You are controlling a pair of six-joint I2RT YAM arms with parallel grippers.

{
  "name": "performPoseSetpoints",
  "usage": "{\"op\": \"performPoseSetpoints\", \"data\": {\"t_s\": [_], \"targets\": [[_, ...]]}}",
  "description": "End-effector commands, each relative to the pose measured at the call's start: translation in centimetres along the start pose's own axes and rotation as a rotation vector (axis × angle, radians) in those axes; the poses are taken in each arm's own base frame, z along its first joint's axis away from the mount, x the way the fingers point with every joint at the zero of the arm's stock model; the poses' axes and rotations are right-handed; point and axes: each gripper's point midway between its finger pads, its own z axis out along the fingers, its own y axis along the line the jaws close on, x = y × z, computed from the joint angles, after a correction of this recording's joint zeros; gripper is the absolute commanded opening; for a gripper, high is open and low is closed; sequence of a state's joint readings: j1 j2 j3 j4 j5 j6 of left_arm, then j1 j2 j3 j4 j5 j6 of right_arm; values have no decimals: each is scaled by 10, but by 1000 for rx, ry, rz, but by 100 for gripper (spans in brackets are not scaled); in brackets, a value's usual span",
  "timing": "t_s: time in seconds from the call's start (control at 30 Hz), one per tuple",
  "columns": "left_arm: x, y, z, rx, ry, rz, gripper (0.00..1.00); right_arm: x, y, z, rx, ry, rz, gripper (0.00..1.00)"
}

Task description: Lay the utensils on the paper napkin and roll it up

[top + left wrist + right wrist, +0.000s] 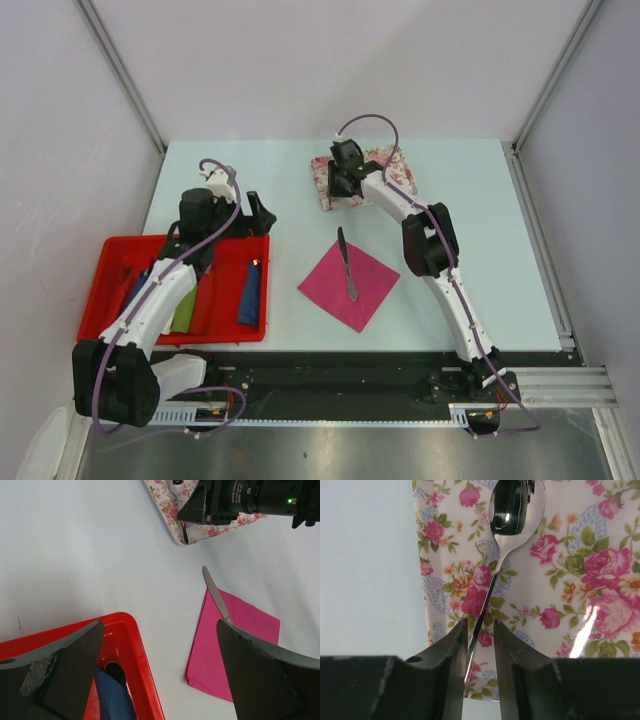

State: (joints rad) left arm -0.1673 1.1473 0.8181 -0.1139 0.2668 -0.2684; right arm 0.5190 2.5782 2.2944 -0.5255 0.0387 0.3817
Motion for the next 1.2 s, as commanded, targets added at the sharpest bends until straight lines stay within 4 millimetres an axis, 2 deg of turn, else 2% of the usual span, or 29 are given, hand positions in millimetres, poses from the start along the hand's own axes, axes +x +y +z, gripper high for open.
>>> {"op": "performPoseSetpoints", "data": {"t_s": [0.0,0.33,0.4,0.5,0.63,0.93,1.07,1.17], "targets": [[-19,-2,1,16,-55,17,100,-16,-6,8,42,-75,-33,31],[-22,0,-1,7,-61,14,100,-4,-19,21,77,-50,-97,20],[-22,0,-1,5,-60,13,99,-5,-22,21,90,-51,-110,22],[-21,0,-2,5,-60,12,100,-14,-19,16,84,-73,-117,31],[-21,-1,-3,10,-64,5,100,-36,-14,7,64,-145,-104,32],[-23,-1,-4,7,-71,9,100,-67,-10,1,23,-240,-46,34],[-22,0,-3,6,-68,6,100,-69,-6,3,13,-256,-56,34],[-23,0,-1,8,-69,3,100,-63,-5,10,19,-250,-74,34]]}}
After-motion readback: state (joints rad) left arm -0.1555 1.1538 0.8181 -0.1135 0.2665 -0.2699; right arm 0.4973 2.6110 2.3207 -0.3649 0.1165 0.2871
